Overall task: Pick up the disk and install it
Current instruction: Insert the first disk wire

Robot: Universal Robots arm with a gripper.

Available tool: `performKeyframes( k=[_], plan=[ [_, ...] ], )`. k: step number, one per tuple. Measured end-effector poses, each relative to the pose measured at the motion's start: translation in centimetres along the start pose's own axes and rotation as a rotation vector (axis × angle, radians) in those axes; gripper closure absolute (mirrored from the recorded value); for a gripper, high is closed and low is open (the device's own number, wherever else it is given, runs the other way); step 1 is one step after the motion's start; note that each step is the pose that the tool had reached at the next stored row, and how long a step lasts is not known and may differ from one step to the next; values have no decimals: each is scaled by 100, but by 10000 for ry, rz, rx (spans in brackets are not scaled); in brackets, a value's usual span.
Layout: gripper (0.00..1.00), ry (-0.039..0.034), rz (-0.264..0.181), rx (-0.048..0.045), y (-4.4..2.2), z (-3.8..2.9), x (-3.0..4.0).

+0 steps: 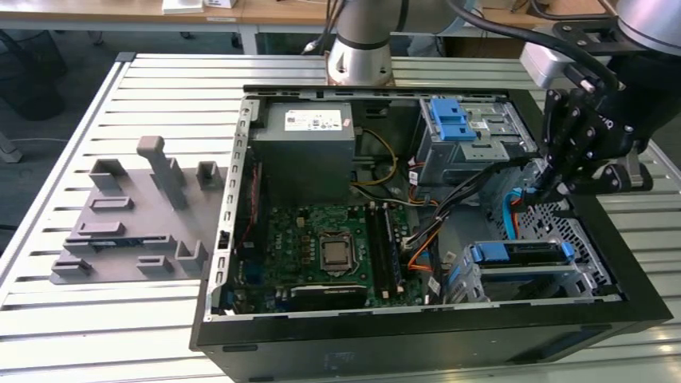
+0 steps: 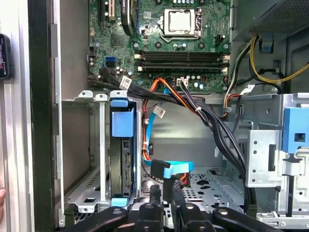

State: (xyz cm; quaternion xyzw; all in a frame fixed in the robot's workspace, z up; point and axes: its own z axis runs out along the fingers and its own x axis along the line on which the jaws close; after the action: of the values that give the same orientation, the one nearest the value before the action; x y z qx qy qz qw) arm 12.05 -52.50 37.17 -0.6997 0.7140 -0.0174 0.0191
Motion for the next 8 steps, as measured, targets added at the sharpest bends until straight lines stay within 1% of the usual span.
performKeyframes(
  k=[2,4,5,6,8],
  plan=[
    [75,57,1,20,9,3,-30],
    [75,95,4,37,23,11,-51],
    [69,137,3,40,27,20,-63],
    [69,167,4,42,34,34,-75],
    [69,197,14,42,37,61,-109]
  ],
)
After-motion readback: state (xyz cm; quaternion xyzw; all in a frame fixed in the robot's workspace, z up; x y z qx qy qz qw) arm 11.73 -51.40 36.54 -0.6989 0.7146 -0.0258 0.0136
